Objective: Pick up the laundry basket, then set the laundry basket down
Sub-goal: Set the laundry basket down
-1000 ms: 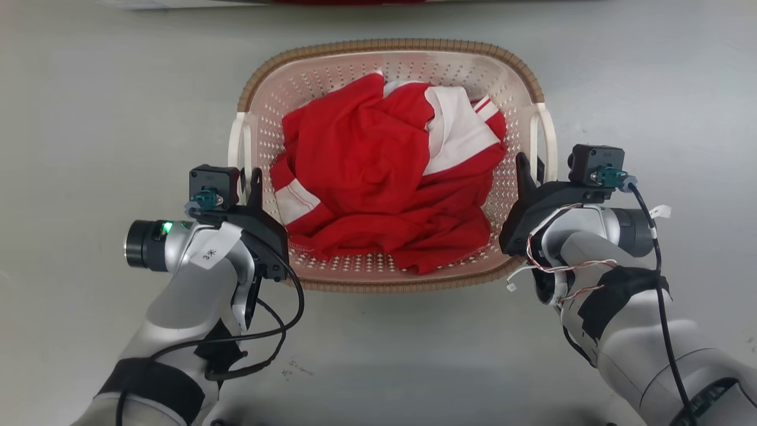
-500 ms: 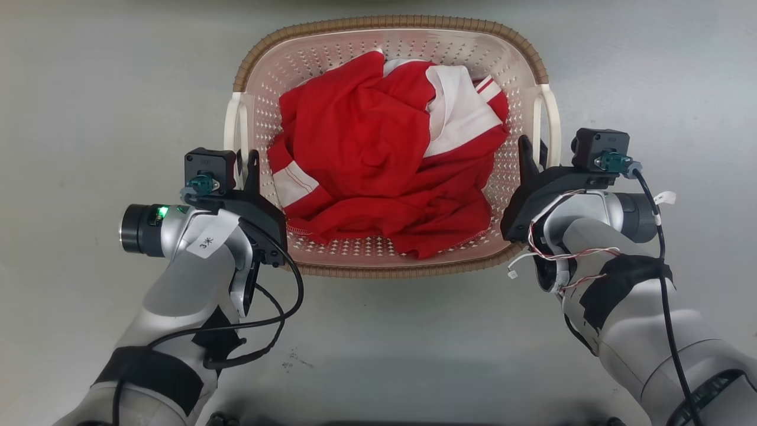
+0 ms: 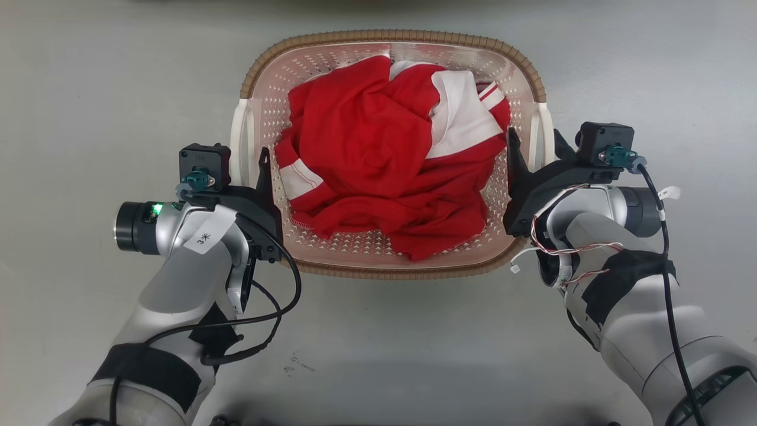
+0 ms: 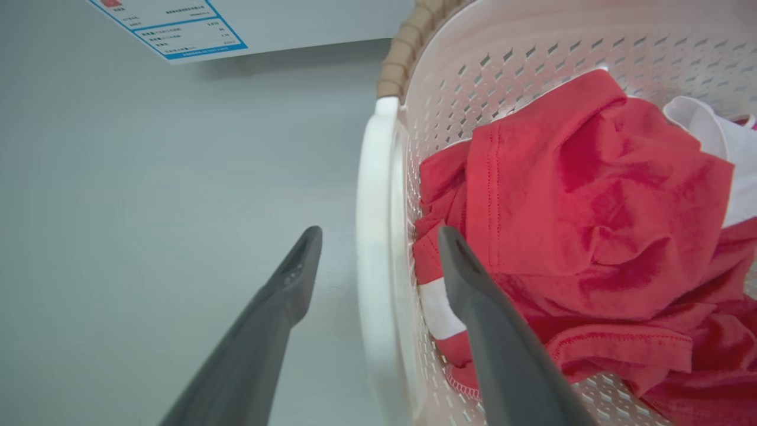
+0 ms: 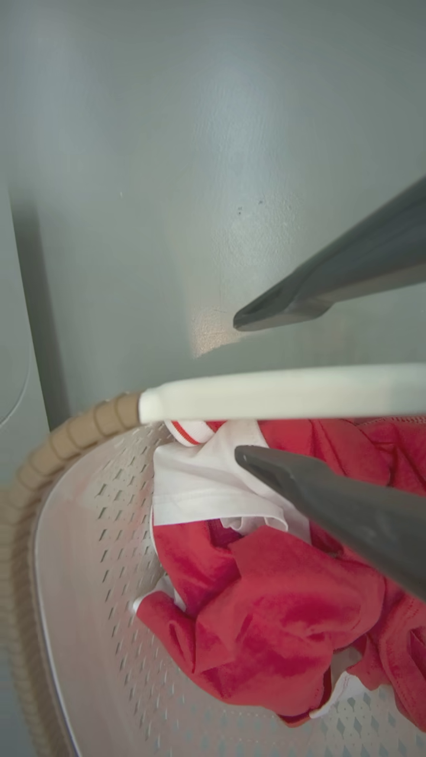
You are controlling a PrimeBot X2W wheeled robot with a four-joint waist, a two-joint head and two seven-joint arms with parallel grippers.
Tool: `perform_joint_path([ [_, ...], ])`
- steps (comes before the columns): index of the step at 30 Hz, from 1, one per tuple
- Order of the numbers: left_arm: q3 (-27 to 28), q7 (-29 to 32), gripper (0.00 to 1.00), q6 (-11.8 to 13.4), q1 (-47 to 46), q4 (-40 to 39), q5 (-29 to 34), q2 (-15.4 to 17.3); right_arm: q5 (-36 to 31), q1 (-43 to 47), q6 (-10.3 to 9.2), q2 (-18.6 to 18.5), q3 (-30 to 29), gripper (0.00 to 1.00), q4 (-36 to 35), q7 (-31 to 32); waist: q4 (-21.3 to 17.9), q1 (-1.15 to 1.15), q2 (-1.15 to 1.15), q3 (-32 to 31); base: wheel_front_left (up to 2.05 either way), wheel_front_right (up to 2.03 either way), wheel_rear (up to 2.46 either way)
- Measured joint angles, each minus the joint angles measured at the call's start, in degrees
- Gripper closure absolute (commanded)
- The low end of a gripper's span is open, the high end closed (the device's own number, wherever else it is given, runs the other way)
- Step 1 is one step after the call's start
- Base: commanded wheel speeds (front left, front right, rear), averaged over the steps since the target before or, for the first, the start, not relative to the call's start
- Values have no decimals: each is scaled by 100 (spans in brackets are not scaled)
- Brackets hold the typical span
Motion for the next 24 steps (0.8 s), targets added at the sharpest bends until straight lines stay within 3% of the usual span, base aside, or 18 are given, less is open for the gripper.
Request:
perform_joint_path([
  [24,175,-1,0,-2,377,-98,53,89,-304,363,0,4,-337,0,-93,0,-81,0,0,-1035,0,0,0],
])
